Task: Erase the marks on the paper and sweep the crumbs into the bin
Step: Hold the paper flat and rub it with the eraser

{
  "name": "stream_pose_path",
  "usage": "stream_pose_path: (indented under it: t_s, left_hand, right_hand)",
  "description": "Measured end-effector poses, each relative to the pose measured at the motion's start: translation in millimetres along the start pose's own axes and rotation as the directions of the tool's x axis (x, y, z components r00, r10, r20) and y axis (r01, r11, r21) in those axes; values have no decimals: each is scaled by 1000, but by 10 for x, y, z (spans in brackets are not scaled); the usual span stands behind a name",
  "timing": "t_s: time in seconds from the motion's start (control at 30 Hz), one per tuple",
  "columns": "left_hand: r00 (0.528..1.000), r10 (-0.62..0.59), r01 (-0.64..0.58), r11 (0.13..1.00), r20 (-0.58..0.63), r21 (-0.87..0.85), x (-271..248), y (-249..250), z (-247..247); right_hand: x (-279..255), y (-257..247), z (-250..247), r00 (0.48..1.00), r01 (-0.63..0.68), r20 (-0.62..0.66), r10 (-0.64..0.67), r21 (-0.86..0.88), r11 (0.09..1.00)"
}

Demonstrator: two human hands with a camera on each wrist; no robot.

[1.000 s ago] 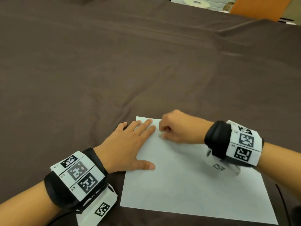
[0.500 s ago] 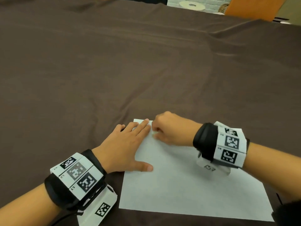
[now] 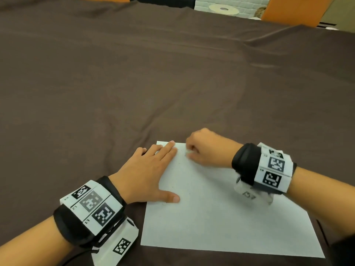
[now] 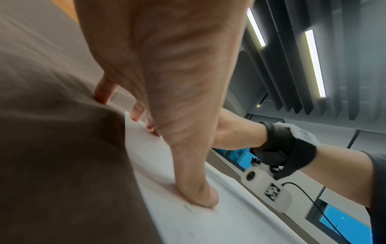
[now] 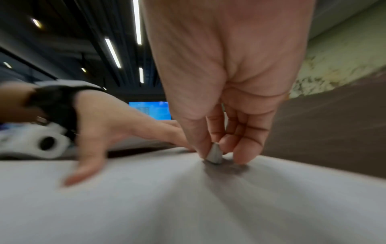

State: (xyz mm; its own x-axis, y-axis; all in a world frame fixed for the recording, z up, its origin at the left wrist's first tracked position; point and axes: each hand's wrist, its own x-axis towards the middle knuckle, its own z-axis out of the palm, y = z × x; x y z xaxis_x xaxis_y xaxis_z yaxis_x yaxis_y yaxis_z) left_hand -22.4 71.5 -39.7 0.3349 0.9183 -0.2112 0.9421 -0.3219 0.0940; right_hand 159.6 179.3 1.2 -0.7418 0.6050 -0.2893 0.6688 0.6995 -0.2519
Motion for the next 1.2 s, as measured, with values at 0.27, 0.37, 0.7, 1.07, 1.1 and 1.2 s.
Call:
stream_pose_path:
  t_s: [0.27, 0.37, 0.7, 1.07, 1.1, 1.2]
  left_hand:
    - [1000, 13, -13, 999, -5, 38, 11, -7, 1]
    - [1000, 20, -20, 999, 9, 43, 14, -7, 5]
    - [1000, 10, -10, 999, -2, 46, 11, 2, 27]
    - [1000, 16, -16, 999, 9, 51, -1, -4, 13]
    - [1000, 18, -18, 999, 7, 51, 0, -3, 11]
    - [1000, 19, -20, 998, 17, 57, 5, -11, 9]
  right_hand:
    - [-146, -86, 124, 1000, -1, -3, 1, -24, 1000]
    - [-71, 56, 22, 991, -128, -48, 128, 6, 992]
    - [-70, 70, 65, 974, -197, -102, 204, 68, 978]
    - [-82, -70, 164, 986, -133, -102, 134, 16, 991]
    - [-119, -138, 219, 992, -94, -82, 95, 7, 996]
    - [-125, -53, 208, 989, -119, -86, 122, 43, 992]
